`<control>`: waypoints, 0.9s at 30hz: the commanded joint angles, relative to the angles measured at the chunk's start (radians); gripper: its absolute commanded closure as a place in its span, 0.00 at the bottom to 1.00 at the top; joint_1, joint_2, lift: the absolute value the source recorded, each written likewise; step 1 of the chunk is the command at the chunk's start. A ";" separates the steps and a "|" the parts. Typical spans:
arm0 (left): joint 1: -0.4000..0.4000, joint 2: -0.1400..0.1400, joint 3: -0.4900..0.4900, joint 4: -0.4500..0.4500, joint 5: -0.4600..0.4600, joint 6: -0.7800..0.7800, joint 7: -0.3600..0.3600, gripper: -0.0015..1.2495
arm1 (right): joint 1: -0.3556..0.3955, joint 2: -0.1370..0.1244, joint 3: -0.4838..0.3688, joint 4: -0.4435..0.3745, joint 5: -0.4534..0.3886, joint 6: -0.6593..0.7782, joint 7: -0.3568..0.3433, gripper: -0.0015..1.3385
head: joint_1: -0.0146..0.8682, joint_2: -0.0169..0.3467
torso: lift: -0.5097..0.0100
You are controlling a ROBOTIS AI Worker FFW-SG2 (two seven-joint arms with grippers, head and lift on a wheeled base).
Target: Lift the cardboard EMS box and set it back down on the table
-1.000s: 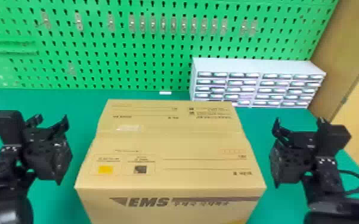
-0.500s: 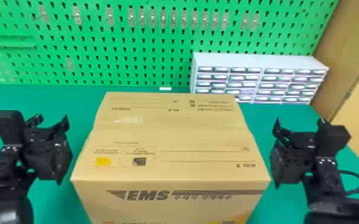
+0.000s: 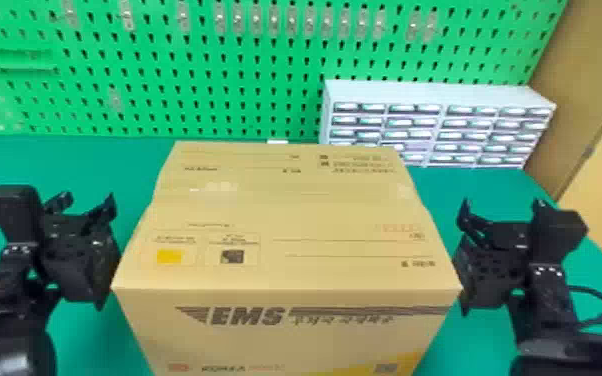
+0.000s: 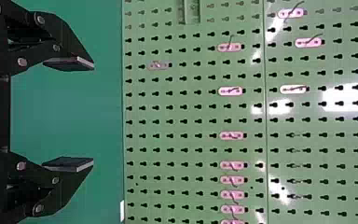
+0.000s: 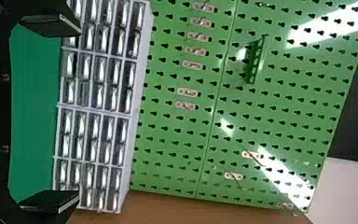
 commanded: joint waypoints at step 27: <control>-0.001 0.000 -0.002 0.000 -0.002 0.000 0.000 0.41 | 0.000 -0.003 0.003 0.000 0.002 -0.012 0.000 0.06 | 0.78 0.01 | 0.80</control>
